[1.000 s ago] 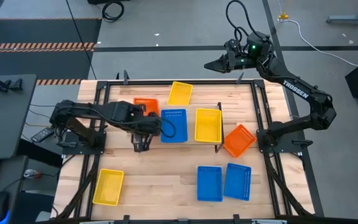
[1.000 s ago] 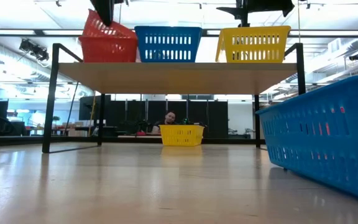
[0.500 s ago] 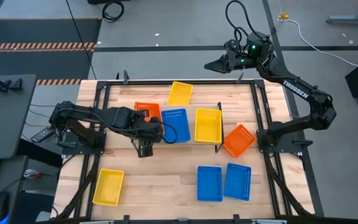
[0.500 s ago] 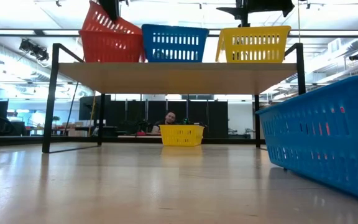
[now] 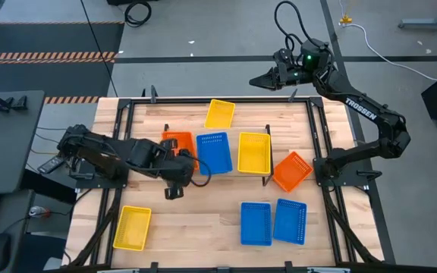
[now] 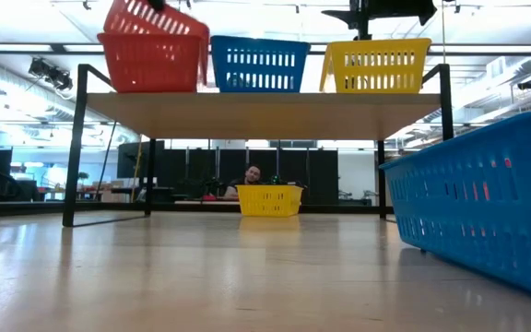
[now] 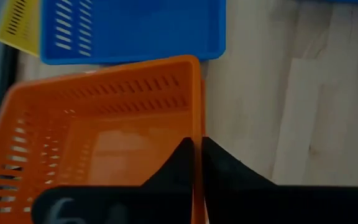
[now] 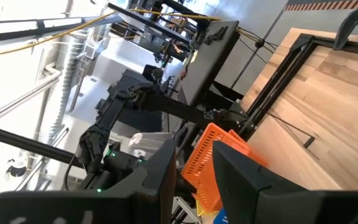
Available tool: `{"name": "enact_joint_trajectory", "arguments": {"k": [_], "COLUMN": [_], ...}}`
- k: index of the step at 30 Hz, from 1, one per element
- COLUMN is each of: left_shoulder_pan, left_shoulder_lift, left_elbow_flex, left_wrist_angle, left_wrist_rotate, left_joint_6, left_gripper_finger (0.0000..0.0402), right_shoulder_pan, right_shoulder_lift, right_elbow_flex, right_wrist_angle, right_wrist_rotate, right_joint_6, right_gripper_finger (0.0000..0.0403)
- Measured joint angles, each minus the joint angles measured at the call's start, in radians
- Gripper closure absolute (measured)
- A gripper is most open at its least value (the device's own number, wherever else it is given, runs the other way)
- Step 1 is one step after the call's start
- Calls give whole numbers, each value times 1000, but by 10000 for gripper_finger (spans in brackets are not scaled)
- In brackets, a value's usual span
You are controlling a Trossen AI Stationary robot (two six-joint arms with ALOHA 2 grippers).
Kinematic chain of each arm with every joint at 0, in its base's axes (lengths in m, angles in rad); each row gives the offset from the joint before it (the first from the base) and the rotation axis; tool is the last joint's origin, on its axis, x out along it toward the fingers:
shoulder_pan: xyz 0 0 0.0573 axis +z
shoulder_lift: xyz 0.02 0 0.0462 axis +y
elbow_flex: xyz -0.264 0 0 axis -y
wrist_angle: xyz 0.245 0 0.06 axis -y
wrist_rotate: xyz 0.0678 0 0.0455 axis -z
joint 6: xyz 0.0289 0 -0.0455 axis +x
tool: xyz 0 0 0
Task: Stack baskets on shelf by color
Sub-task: Stack the top orange bin on top of the orange bin on the shelf
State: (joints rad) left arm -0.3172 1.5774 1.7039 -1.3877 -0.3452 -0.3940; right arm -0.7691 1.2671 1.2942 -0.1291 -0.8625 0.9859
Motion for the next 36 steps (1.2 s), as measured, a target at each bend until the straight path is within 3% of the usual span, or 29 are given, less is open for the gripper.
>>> {"name": "enact_joint_trajectory", "arguments": {"k": [14, 19, 24, 29, 36], "left_shoulder_pan": [-79, -79, -79, -79, -79], "left_shoulder_lift": [-49, -38, -37, -39, -42], "left_elbow_flex": [-3, -104, -199, -206, -206], "left_wrist_angle": [68, 81, 80, 81, 72], "left_wrist_rotate": [-193, -185, -168, -148, -101], "left_joint_6": [-71, -109, -213, -218, -212], "left_gripper_finger": [389, 386, 331, 290, 276], "right_shoulder_pan": [0, 0, 0, 0, 0], "right_shoulder_lift": [0, 0, 0, 0, 0], "right_elbow_flex": [0, 0, 0, 0, 0], "right_wrist_angle": [0, 0, 0, 0, 0], "right_wrist_rotate": [-1, 0, -1, 0, 0], "right_joint_6": [17, 18, 33, 36, 34], "right_gripper_finger": [290, 290, 290, 290, 290]}}
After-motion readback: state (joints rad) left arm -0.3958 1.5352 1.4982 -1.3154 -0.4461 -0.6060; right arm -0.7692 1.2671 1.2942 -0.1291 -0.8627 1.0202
